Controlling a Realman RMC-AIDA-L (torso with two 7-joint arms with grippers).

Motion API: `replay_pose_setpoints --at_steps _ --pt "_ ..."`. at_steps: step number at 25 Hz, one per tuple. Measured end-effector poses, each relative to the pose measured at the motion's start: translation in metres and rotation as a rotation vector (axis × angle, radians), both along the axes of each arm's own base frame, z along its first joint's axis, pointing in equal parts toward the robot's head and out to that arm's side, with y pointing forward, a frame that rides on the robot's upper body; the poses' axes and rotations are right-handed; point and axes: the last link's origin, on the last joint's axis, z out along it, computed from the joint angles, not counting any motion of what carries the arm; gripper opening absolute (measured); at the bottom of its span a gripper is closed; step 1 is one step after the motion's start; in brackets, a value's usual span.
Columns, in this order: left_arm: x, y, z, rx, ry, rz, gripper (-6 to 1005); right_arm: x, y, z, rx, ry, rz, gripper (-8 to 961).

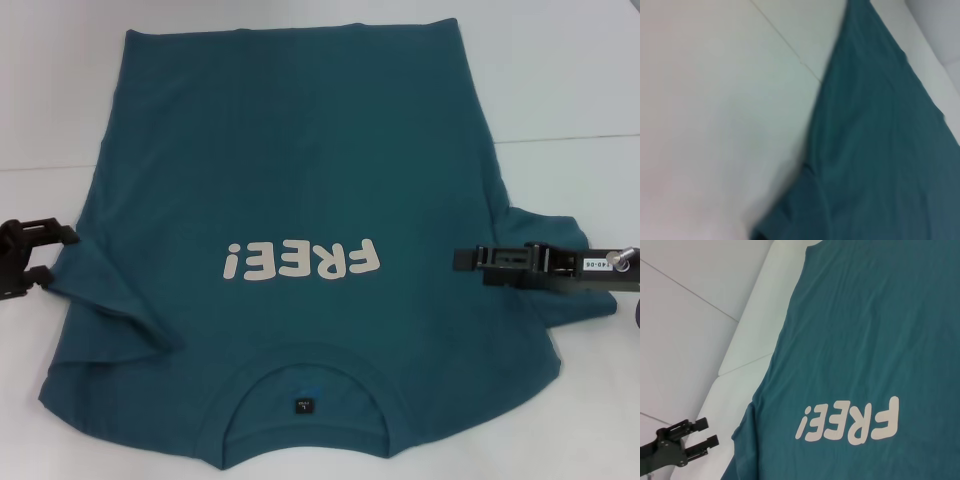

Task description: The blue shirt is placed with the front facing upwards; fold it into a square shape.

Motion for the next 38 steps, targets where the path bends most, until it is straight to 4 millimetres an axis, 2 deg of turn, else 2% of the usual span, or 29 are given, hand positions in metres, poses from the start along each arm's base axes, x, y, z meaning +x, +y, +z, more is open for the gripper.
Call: replay_pose_setpoints --at_steps 10,28,38 --pt "-0.013 -0.006 -0.012 0.003 -0.002 0.079 691 0.000 -0.001 0.000 -0.004 0.004 0.000 909" --pt "-0.011 -0.005 -0.030 -0.012 -0.014 0.095 689 0.005 -0.006 0.000 -0.006 0.006 -0.012 909" --pt "-0.009 -0.003 -0.032 -0.007 -0.010 0.094 688 0.006 -0.006 0.001 -0.004 0.005 -0.015 909"
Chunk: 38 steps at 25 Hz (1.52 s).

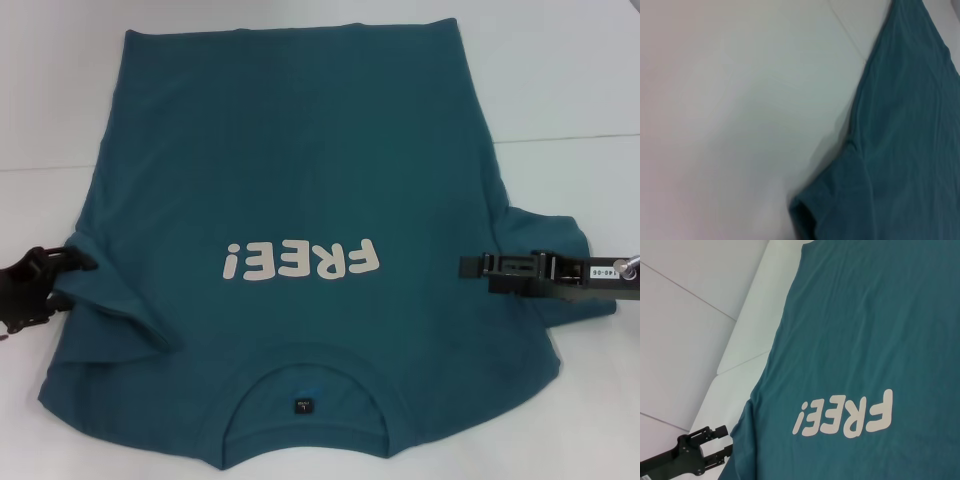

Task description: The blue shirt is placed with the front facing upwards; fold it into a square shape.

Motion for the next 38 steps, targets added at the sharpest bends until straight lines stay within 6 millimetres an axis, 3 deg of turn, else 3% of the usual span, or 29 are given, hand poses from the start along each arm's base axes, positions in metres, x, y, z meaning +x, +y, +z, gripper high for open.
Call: replay_pose_setpoints --at_steps 19,25,31,34,38 --pt "0.013 0.018 0.002 0.037 0.031 -0.032 687 0.004 -0.003 0.001 0.004 0.002 -0.012 909" --pt "0.038 0.023 -0.015 0.031 -0.026 -0.127 687 0.004 -0.003 0.001 0.004 0.002 -0.014 909" --pt "0.082 0.025 -0.036 -0.052 -0.089 -0.304 687 0.004 -0.003 0.000 0.004 0.002 -0.012 909" --pt "0.073 0.021 -0.027 -0.035 -0.093 -0.281 686 0.005 -0.003 0.001 0.007 0.000 -0.013 908" --pt "0.043 0.009 -0.010 0.020 -0.091 -0.171 686 0.005 -0.003 0.002 0.009 0.002 -0.014 908"
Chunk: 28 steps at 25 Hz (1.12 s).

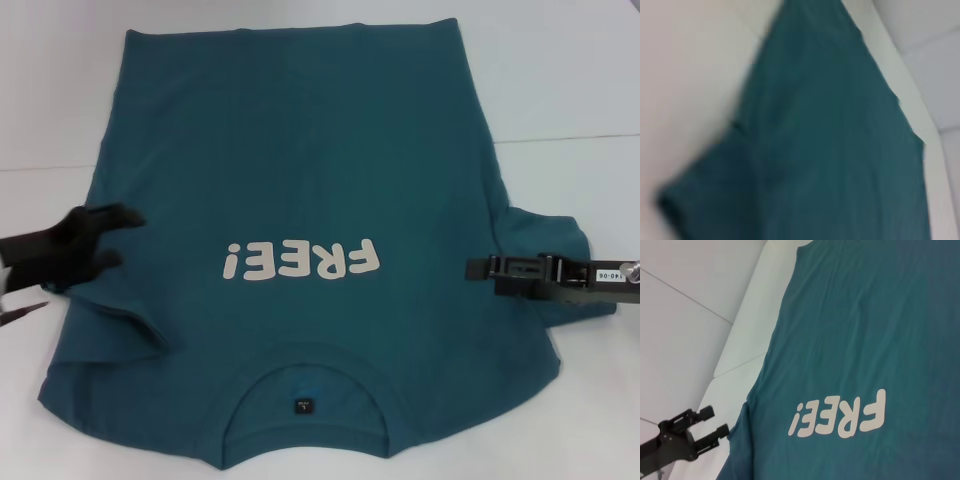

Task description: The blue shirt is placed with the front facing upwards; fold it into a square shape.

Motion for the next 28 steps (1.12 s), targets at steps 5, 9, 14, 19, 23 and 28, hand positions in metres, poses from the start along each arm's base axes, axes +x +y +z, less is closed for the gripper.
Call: replay_pose_setpoints --at_steps 5,9,14,19,23,28 --pt "-0.026 -0.011 0.011 0.040 0.000 0.102 686 0.000 0.000 0.001 0.005 0.002 -0.002 908" --pt "-0.038 -0.013 0.015 0.063 0.016 0.150 686 0.000 0.000 0.001 0.005 0.003 -0.002 908" --pt "-0.047 -0.015 0.016 0.080 0.033 0.187 685 0.000 0.000 0.001 0.005 0.003 -0.002 908" --pt "-0.051 -0.018 0.015 0.080 0.039 0.201 685 0.001 0.000 0.001 0.005 0.003 -0.003 908" --pt "-0.056 -0.021 0.012 0.066 0.032 0.221 685 0.001 0.000 0.001 0.006 0.003 -0.003 908" --pt "-0.055 -0.020 0.008 0.057 0.032 0.218 685 0.001 0.000 0.002 0.007 0.003 -0.002 908"
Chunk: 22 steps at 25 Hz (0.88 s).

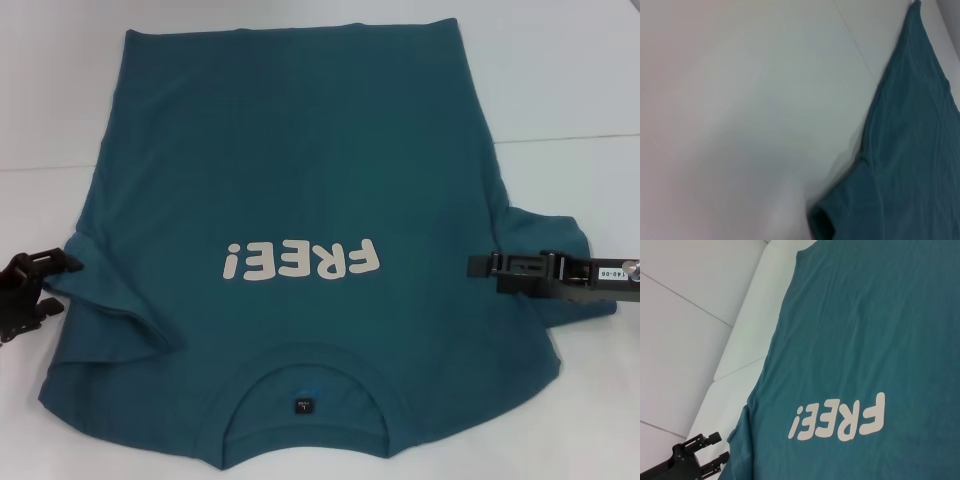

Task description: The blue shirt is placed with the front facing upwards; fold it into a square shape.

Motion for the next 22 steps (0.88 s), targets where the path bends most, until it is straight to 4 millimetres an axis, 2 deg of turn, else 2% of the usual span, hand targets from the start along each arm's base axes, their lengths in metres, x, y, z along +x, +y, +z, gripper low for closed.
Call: replay_pose_setpoints --at_steps 22 --pt "0.009 0.015 -0.007 -0.003 0.038 -0.012 683 0.002 -0.001 0.000 0.000 -0.001 -0.005 908"
